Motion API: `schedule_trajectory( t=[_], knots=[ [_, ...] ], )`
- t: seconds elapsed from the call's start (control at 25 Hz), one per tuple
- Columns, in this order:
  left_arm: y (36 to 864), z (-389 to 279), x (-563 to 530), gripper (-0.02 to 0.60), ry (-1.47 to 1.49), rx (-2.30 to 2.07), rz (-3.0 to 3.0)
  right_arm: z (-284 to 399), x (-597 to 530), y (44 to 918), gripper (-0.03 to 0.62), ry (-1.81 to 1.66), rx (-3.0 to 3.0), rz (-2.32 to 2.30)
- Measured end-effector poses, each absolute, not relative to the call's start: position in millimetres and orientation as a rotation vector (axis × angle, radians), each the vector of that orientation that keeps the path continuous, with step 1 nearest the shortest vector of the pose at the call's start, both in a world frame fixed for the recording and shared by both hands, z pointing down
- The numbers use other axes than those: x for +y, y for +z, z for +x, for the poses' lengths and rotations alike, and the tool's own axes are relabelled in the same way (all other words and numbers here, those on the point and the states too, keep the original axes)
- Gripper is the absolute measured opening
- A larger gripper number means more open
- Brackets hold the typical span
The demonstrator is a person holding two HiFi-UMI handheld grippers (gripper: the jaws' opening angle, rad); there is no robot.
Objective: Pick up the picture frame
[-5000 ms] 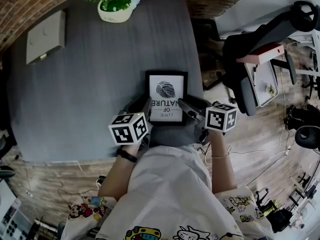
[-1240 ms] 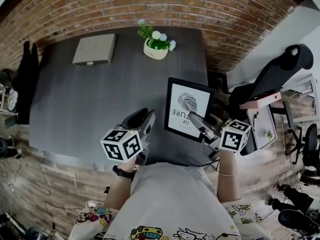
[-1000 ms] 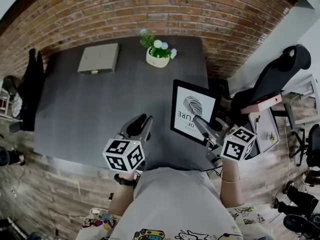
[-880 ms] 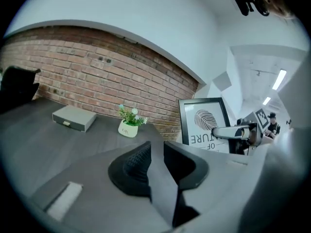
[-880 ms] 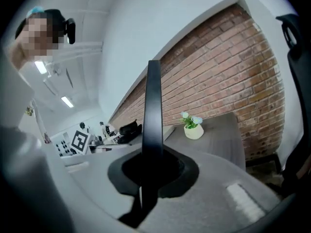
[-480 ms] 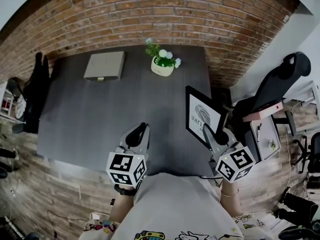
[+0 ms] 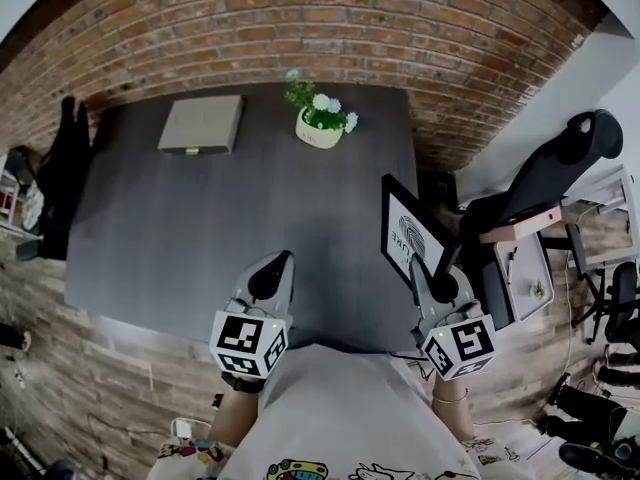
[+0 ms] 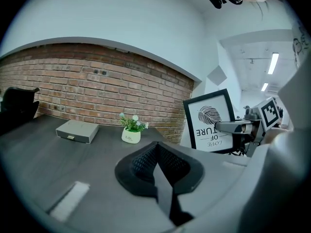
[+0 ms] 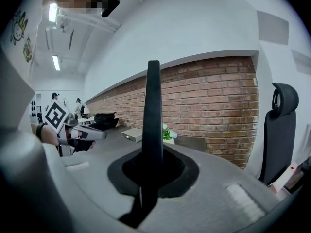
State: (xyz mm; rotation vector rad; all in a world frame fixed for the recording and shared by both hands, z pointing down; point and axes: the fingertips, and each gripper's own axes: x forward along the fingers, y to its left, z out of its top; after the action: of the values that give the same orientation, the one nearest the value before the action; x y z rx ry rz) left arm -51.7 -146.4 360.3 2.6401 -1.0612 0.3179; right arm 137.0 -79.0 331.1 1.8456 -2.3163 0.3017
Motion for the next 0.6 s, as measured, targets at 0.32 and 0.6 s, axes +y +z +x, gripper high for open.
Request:
schedule_trajectory(
  t=[0.32, 0.6],
  knots=[
    [365, -45, -149, 0.014, 0.335, -1.037, 2.647, 147, -78, 342, 0.012, 0.339, -2.290, 1.873],
    [366, -45, -153, 0.014, 0.351, -1.032, 2.646, 148, -83, 348, 0.012, 0.384, -2.302, 1.855]
  ],
)
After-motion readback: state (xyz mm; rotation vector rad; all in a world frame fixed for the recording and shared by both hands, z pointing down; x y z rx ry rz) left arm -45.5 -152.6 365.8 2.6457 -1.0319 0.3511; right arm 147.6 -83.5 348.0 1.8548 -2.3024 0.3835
